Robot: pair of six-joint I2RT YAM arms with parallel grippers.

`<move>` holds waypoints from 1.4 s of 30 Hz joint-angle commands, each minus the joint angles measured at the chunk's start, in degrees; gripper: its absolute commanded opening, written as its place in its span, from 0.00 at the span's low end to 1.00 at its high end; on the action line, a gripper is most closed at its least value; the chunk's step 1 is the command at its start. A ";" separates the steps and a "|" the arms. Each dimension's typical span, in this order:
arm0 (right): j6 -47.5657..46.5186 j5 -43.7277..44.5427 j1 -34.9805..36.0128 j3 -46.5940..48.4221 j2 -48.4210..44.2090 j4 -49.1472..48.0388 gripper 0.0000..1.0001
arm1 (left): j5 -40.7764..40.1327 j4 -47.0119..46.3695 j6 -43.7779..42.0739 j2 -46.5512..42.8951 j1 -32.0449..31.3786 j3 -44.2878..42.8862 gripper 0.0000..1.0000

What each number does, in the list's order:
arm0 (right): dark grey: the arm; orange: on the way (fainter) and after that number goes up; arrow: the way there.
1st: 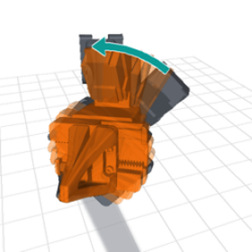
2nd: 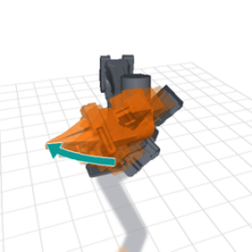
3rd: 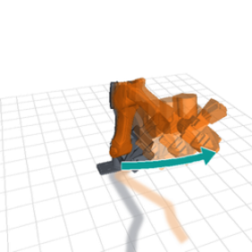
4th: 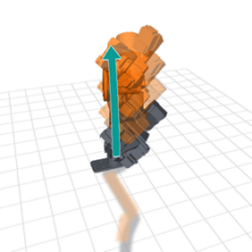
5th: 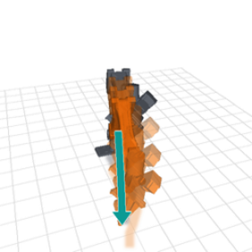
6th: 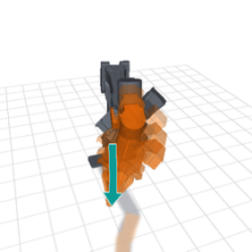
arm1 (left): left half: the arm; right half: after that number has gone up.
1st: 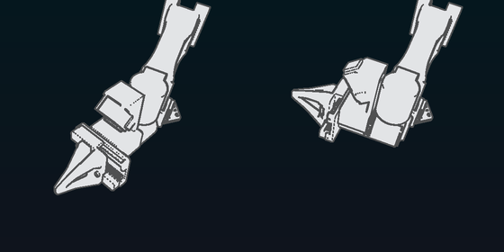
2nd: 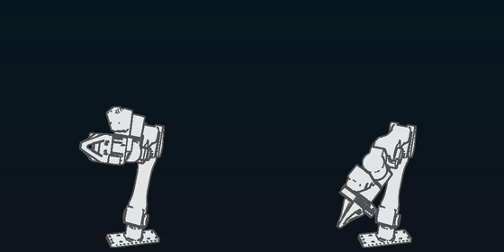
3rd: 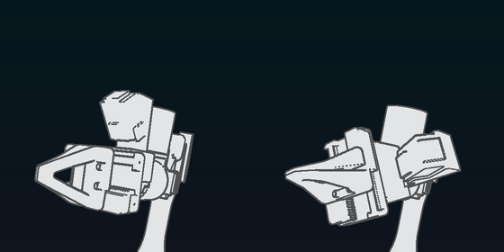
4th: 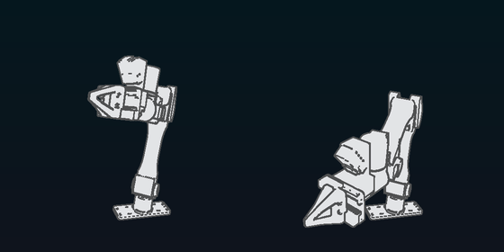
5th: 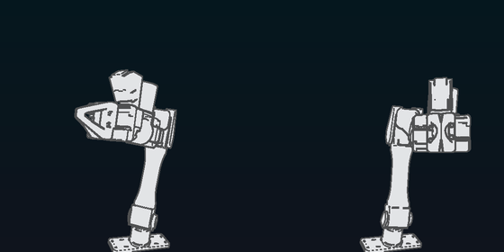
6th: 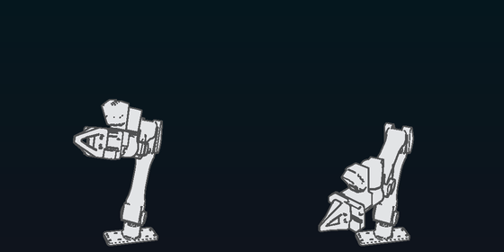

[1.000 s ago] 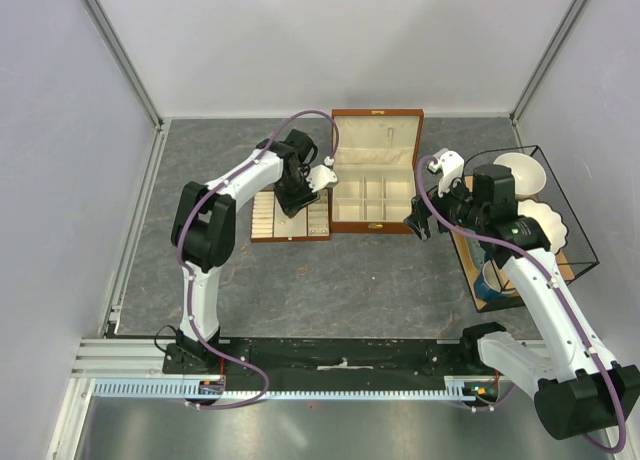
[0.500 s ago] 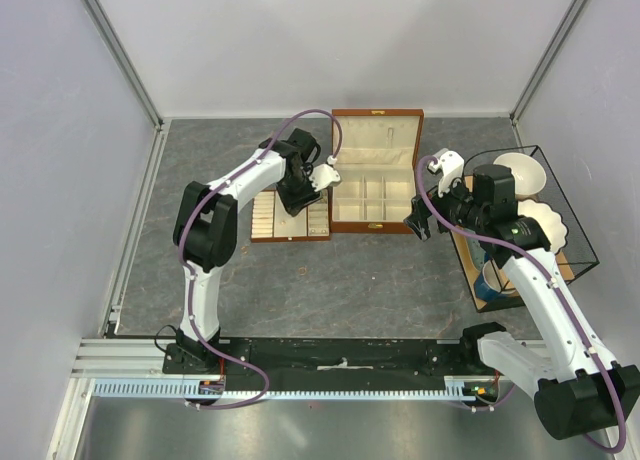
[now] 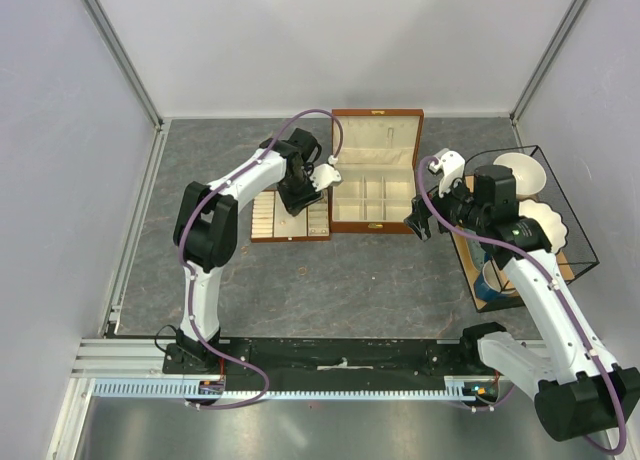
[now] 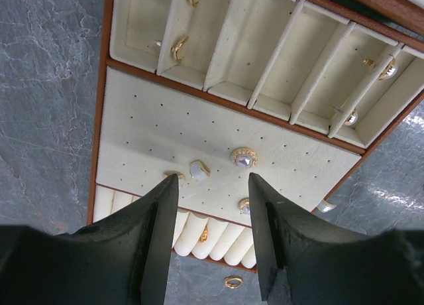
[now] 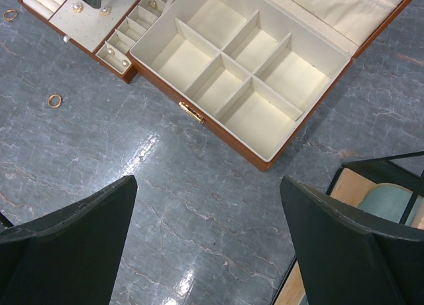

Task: Organize the mixed jewelry
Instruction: Adjust the jewelry in the compartment layer, then pick up the jewelry from the center of the board.

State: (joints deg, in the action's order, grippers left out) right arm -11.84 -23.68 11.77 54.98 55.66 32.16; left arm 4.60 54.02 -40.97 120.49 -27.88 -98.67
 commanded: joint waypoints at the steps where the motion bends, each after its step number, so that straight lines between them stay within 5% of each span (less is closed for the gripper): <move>1: -0.03 -0.49 -0.34 0.74 -0.73 -0.96 0.98 | 1.46 -2.42 2.38 -4.73 0.02 -0.03 0.54; 9: -0.12 4.43 -0.26 4.07 1.46 0.09 0.98 | 6.82 -11.21 13.53 -17.89 5.36 6.81 0.54; 11: -0.56 5.48 -0.26 5.04 2.34 0.97 0.98 | 7.61 -13.85 14.51 -20.89 6.87 11.03 0.61; 25: 0.50 5.40 0.01 8.82 6.04 1.32 0.98 | 8.24 -12.27 10.57 -37.34 21.20 34.41 0.84; 33: 0.59 4.52 1.85 9.45 9.11 0.53 0.98 | 10.34 -10.60 6.35 -31.91 27.52 35.57 0.77; 42: 0.50 3.64 2.82 8.48 10.17 0.18 0.98 | 6.48 -13.67 6.69 -25.83 29.99 35.65 0.58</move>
State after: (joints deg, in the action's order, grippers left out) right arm -11.79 -18.98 14.22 62.76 65.87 34.13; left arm 12.16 43.51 -32.88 94.63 1.96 -62.76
